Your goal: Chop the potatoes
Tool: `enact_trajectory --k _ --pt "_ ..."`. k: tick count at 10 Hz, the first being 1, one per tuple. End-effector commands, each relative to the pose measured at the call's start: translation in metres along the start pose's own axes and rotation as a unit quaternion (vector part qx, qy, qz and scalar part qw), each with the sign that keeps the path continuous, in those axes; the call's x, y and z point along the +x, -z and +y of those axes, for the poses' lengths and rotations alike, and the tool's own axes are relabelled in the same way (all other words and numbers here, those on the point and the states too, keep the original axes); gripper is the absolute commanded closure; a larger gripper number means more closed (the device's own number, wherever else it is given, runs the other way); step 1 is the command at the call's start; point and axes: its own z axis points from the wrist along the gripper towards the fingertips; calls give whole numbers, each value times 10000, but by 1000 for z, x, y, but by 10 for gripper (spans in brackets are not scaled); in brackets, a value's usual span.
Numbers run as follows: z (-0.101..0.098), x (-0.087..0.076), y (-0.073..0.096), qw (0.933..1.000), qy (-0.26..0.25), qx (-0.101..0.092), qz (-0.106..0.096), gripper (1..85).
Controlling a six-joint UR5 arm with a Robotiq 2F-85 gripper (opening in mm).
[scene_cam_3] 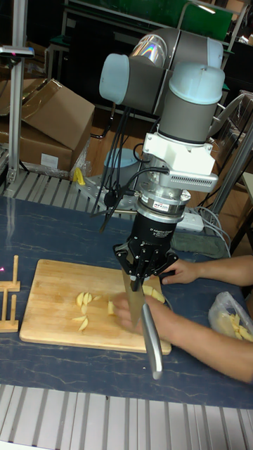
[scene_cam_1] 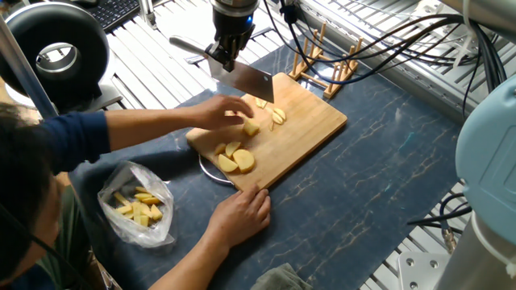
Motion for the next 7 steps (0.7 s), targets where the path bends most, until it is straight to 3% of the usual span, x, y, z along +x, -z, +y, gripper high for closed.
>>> enact_trajectory --k 1,7 --pt "-2 2 3 10000 -58 -17 36 847" --pt "-2 0 2 10000 -56 -44 15 847"
